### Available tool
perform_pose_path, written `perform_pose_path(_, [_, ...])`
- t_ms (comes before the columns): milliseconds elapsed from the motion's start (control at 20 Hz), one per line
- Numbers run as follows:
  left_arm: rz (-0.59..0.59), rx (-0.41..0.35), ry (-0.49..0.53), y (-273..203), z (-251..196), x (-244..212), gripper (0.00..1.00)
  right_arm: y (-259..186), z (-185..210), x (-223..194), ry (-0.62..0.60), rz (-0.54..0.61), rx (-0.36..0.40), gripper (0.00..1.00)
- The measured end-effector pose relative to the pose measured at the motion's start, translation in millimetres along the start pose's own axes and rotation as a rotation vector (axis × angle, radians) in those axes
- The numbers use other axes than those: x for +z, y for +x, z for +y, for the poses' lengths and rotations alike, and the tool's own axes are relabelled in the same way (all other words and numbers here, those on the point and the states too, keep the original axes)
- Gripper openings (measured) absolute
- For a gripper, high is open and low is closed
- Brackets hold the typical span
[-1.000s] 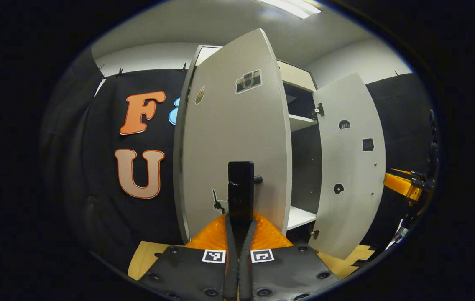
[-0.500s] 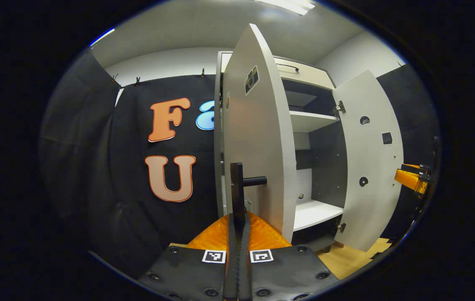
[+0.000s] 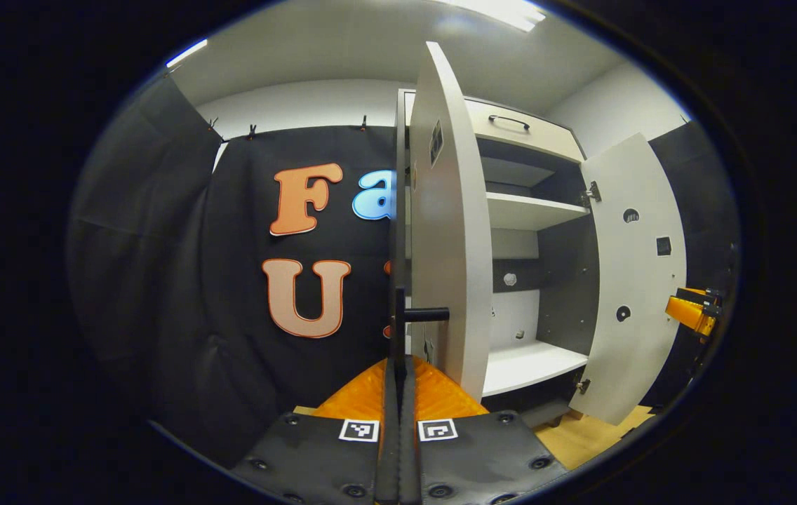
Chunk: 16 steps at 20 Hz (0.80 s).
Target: Open the right door of the double-door shoe cabinet with the right hand, and open the left door with the left hand.
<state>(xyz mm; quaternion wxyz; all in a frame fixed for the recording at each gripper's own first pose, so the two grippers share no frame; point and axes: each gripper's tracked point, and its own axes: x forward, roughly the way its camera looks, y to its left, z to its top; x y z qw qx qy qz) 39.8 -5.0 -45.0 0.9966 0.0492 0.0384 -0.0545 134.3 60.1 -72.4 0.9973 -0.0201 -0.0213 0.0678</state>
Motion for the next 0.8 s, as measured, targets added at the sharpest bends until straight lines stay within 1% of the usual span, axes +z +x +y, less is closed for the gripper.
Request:
perform_pose_path(150, [-0.018,-0.002,0.006,-13.4,-0.7,8.7,0.07,-0.8,0.3,-0.5,-0.003,0.011,0.005,0.92])
perform_pose_path(250, [-0.028,0.016,0.028,-22.1,3.8,15.3,0.07,-0.3,-0.1,0.3,0.0,0.011,0.005,0.92])
perform_pose_path(450, [-0.028,0.096,0.102,-39.2,25.3,26.4,0.09,-2.8,-2.1,3.1,0.006,0.016,0.006,0.92])
perform_pose_path(500, [-0.029,0.108,0.099,-42.6,27.3,27.4,0.13,-3.4,-3.2,3.7,0.008,0.016,0.002,0.93])
perform_pose_path(550, [-0.022,0.149,0.095,-47.5,36.0,29.9,0.19,-4.1,-4.4,5.4,0.012,0.013,-0.003,0.93])
perform_pose_path(600, [-0.008,0.187,0.087,-54.4,45.2,27.0,0.32,-5.0,-5.1,6.9,0.012,0.011,-0.008,0.93])
perform_pose_path(650, [0.002,0.199,0.075,-59.3,47.4,26.4,0.58,-5.3,-7.7,8.4,0.01,0.007,-0.013,0.93])
perform_pose_path(700, [0.007,0.204,0.063,-62.4,48.3,27.6,0.6,-6.2,-10.7,10.1,0.002,0.003,-0.022,0.93])
perform_pose_path(750, [0.008,0.206,0.055,-65.6,49.8,30.1,0.65,-5.4,-14.9,12.1,-0.004,-0.003,-0.033,0.93])
perform_pose_path(800, [0.007,0.205,0.042,-68.3,51.7,31.3,0.66,-6.2,-19.0,13.8,-0.009,-0.008,-0.045,0.92])
